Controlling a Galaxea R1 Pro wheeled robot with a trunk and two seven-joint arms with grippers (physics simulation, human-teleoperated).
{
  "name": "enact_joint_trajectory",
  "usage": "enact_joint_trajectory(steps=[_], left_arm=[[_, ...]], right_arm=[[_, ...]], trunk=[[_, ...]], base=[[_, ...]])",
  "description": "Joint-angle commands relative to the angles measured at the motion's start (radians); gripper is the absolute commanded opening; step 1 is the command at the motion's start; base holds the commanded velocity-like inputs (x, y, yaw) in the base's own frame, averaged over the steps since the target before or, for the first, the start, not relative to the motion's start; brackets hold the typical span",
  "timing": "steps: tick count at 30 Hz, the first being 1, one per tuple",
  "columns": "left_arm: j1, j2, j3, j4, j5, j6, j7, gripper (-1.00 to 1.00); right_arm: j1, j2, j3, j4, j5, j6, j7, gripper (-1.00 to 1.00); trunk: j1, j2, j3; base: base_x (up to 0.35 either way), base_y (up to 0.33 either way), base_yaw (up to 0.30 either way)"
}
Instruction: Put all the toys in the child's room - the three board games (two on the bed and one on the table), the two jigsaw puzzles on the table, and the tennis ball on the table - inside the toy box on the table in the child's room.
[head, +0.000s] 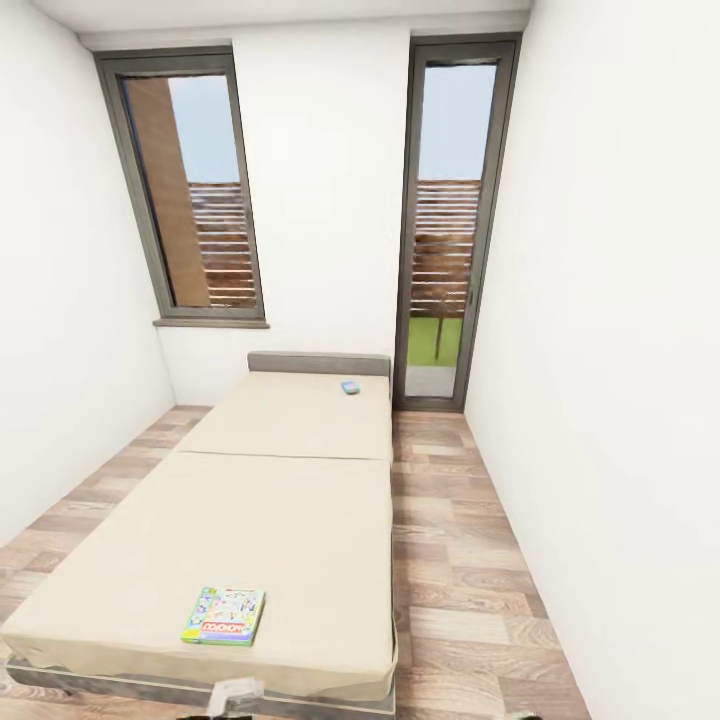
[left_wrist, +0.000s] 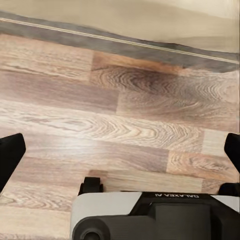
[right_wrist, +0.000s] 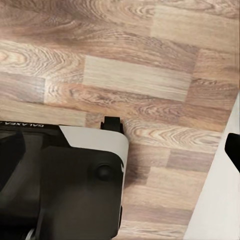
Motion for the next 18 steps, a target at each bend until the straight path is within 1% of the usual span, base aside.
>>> enact_joint_trajectory(steps=[1,2,3,4,5,7,8,9,10,12,13,14,15,17,18], left_arm=[[-0.005,-0.004,0.006,-0.026,0.003,0.018,-0.002,1.00],[-0.009,-0.008,0.006,-0.052,0.003,0.028,-0.003,1.00],[-0.009,-0.008,0.006,-0.052,0.003,0.028,-0.003,1.00],[-0.012,-0.014,0.006,-0.080,0.003,0.040,-0.003,1.00],[-0.012,-0.014,0.006,-0.080,0.003,0.040,-0.003,1.00],[-0.017,-0.028,0.006,-0.144,0.003,0.068,-0.003,1.00],[-0.017,-0.028,0.006,-0.144,0.003,0.068,-0.003,1.00],[-0.018,-0.035,0.006,-0.179,0.003,0.087,-0.003,1.00],[-0.018,-0.035,0.006,-0.179,0.003,0.087,-0.003,1.00],[-0.022,-0.049,0.005,-0.251,0.003,0.134,-0.003,1.00],[-0.022,-0.049,0.005,-0.251,0.003,0.134,-0.003,1.00],[-0.025,-0.056,0.004,-0.286,0.003,0.160,-0.003,1.00],[-0.025,-0.056,0.004,-0.286,0.003,0.160,-0.003,1.00],[-0.032,-0.071,0.000,-0.353,0.006,0.216,-0.001,1.00],[-0.032,-0.071,0.000,-0.353,0.006,0.216,-0.001,1.00]], right_arm=[[-0.012,0.000,-0.001,-0.012,0.009,0.021,0.001,1.00],[-0.023,-0.001,-0.001,-0.026,0.008,0.040,0.001,1.00],[-0.023,-0.001,-0.001,-0.026,0.008,0.040,0.001,1.00],[-0.033,-0.001,-0.001,-0.043,0.008,0.062,0.001,1.00],[-0.033,-0.001,-0.001,-0.043,0.008,0.062,0.001,1.00],[-0.048,0.000,-0.002,-0.097,0.006,0.119,0.001,1.00],[-0.048,0.000,-0.002,-0.097,0.006,0.119,0.001,1.00],[-0.052,0.001,-0.002,-0.137,0.006,0.155,0.001,1.00],[-0.052,0.001,-0.002,-0.137,0.006,0.155,0.001,1.00],[-0.055,0.002,-0.003,-0.245,0.004,0.239,0.002,1.00],[-0.055,0.002,-0.003,-0.245,0.004,0.239,0.002,1.00],[-0.054,0.002,-0.003,-0.311,0.003,0.283,0.002,1.00],[-0.054,0.002,-0.003,-0.311,0.003,0.283,0.002,1.00],[-0.042,0.002,-0.003,-0.450,0.002,0.367,0.004,1.00],[-0.042,0.002,-0.003,-0.450,0.002,0.367,0.004,1.00]], trunk=[[-0.004,0.006,0.001],[-0.007,0.013,0.004],[-0.011,0.020,0.008],[-0.015,0.027,0.011],[-0.019,0.034,0.014],[-0.027,0.048,0.020],[-0.030,0.055,0.023],[-0.034,0.062,0.026],[-0.038,0.069,0.029],[-0.046,0.083,0.036],[-0.050,0.090,0.039],[-0.053,0.097,0.042],[-0.057,0.104,0.045],[-0.065,0.118,0.051],[-0.069,0.125,0.055]], base=[[0.000,0.000,0.000],[0.000,0.000,0.000],[0.000,0.000,0.000],[0.000,0.000,0.000],[0.000,0.000,0.000],[0.000,0.000,0.000],[0.000,0.000,0.000],[0.000,0.000,0.000],[0.000,0.000,0.000],[0.000,0.000,0.000],[0.000,0.000,0.000],[0.000,0.000,0.000],[0.000,0.000,0.000],[0.000,0.000,0.000],[0.000,0.000,0.000]])
